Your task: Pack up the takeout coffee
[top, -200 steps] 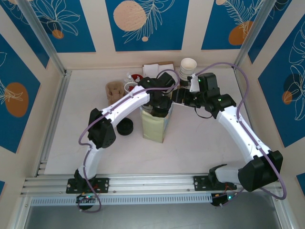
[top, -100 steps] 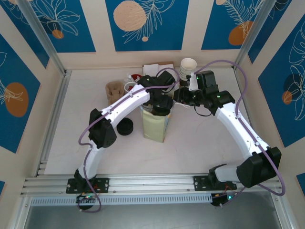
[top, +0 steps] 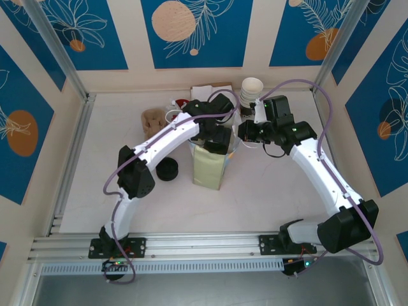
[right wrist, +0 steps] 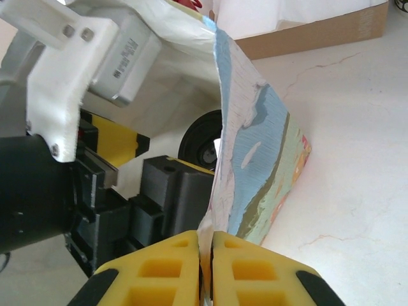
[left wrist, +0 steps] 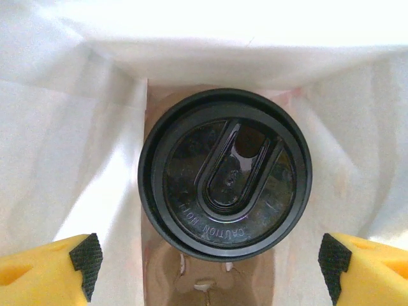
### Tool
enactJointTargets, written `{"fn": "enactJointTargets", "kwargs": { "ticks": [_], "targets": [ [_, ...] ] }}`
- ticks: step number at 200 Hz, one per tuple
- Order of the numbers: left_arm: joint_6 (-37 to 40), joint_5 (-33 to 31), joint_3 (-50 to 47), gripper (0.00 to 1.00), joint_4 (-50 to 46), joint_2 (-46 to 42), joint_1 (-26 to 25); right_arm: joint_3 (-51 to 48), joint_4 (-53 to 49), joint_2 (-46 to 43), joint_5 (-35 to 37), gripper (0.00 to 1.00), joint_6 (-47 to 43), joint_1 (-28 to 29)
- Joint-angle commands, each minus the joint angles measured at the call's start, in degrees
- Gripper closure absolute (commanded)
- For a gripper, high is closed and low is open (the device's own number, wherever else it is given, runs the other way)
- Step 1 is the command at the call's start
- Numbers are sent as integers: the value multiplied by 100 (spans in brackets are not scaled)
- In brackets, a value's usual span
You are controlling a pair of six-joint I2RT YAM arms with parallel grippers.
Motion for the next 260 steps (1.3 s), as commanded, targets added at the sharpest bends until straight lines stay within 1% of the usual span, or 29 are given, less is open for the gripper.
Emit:
{"fn": "enactJointTargets", "kwargs": {
  "ticks": [1, 39, 73, 86, 126, 149, 169, 188, 248, 260],
  "targets": [
    [-52, 71, 133, 11, 103, -469, 58, 244, -175, -140, 120, 89, -245, -33],
    [-84, 303, 185, 12, 283, -687, 64, 363, -211, -114, 159, 90, -312, -42],
    [-113, 1097, 174, 13, 609, -801, 69, 447, -153, -105, 37, 92, -493, -35],
    [-146, 1255, 172, 14, 644, -838, 75, 467, -109, -118, 17, 93, -536, -42],
    [-135, 1385, 146, 15, 807, -1088, 75, 481, -36, -173, -66, 96, -602, -35],
    [-89, 1471, 155, 19, 1030, -1313, 84, 380, 22, -268, -169, 97, -660, -34],
    [19, 1556, 190, 20, 1240, -1539, 129, 228, 179, -425, -267, 97, -715, -33],
    [154, 1441, 197, 20, 1366, -1780, 185, 99, 320, -588, -403, 98, -783, -32],
    [453, 342, 56, 19, 1325, -2411, 455, -245, 525, -1015, -677, 98, -819, -39],
    [457, 230, -71, 18, 1306, -2475, 563, -283, 543, -1047, -702, 98, -753, -40]
  ]
}}
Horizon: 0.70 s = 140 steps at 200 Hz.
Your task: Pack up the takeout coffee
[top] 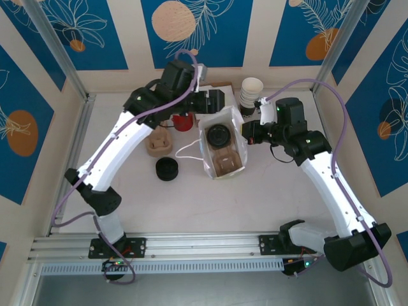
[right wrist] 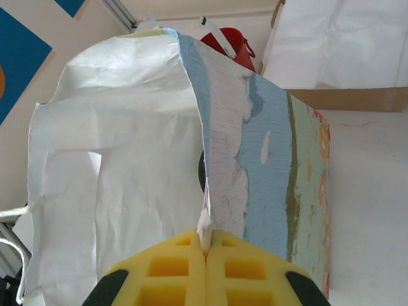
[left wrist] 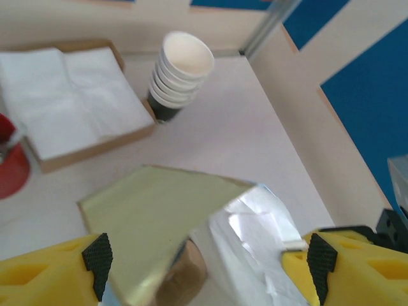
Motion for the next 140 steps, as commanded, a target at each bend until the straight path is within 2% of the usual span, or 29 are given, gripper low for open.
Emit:
{"fn": "enactJointTargets", "kwargs": {
  "ticks": [1, 44, 97, 114, 140],
  "targets": [
    [175, -521, -96, 18, 8, -186, 203, -119, 231, -165, -242, 98, -21, -26],
    [132, -604, -277, 18, -120, -177, 634, -69, 214, 43, -592, 98, 479, -156],
    [-85, -608, -214, 20, -180, 161, 1220, 497, -190, 673, -1549, 98, 1214, -577],
    [-66, -719, -52, 20, -172, 300, 1344, 356, -23, 816, -1905, 98, 1658, -676],
    [28, -798, 487, 20, -399, 614, 1517, 362, -96, 929, -2102, 98, 1752, -690]
  ]
}}
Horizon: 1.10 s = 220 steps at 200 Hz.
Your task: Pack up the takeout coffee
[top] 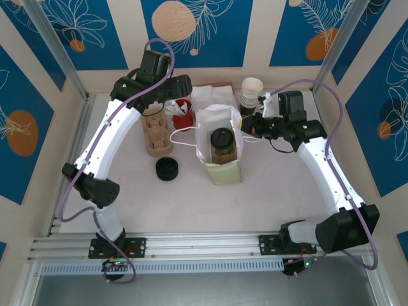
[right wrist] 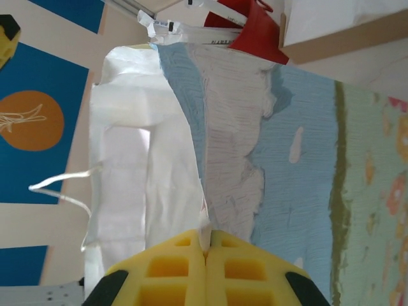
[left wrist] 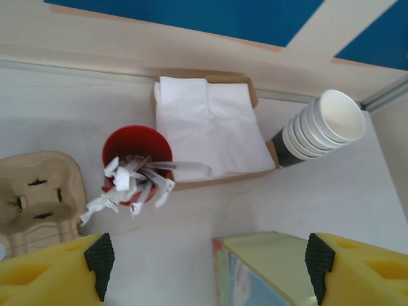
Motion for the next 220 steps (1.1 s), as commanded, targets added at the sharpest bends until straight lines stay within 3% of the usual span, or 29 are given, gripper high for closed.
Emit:
{"fn": "enactJointTargets", "kwargs": {
  "ticks": [1, 149, 161, 199, 220],
  "targets": [
    [65, -176, 520, 20, -210, 255, 176, 86, -42, 44, -583, 98, 373, -12],
    [978, -198, 957, 18, 338, 841, 516, -1373, 780, -768, -264, 95, 1465, -141],
    [974, -116, 956, 18, 367, 864, 516, -1359, 790, -768, -182, 90, 1458, -102],
    [1092, 69, 729, 17, 556, 835, 515, -1247, 654, -867, 171, 58, 1180, -60],
    [1294, 100, 590, 16, 625, 800, 515, -1303, 754, -1006, 358, 46, 856, -61]
  ]
}}
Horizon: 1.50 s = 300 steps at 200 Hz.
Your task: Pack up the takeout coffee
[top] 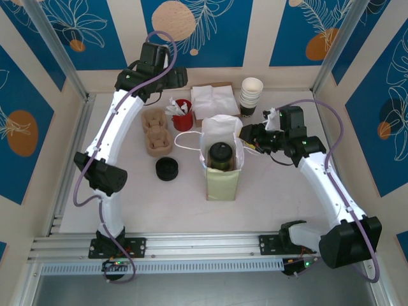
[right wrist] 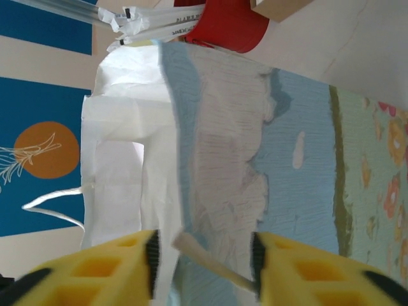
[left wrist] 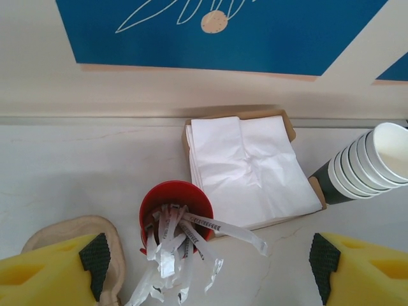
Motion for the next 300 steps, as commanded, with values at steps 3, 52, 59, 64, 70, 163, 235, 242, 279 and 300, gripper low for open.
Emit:
{"fn": "enactJointTargets", "kwargs": {
  "ticks": [3, 52, 59, 64, 70, 163, 235, 242, 279, 300],
  "targets": [
    [361, 142, -176, 16, 258, -65, 54, -2, 84, -277, 301, 45, -434, 20],
    [680, 346, -647, 16, 282, -235, 56, 324, -118, -574, 842, 35, -960, -89],
    [708, 386, -954, 16, 463, -382, 54, 480, -254, -591, 902, 35, -982, -123],
    [708, 405, -1177, 16, 595, -495, 54, 581, -363, -601, 933, 35, -983, -158],
    [704, 410, -1418, 16, 733, -608, 54, 757, -477, -609, 930, 35, -984, -190],
    [1050, 405, -1330, 25, 812, -523, -184, 2201, -1242, -698, 586, 36, -1370, -819],
    [1234, -238, -597, 31, 368, 271, -648, 1848, -1059, -691, 341, 37, -1547, -1134],
    [1230, -249, -600, 31, 406, 328, -680, 1824, -1079, -697, 300, 37, -1575, -1176],
    [1239, -455, -545, 37, 561, 627, -774, 1757, -1151, -732, 103, 39, -1711, -1345],
    [1261, -491, -374, 42, 578, 876, -786, 1722, -1160, -758, 7, 39, -1764, -1429]
  ]
}}
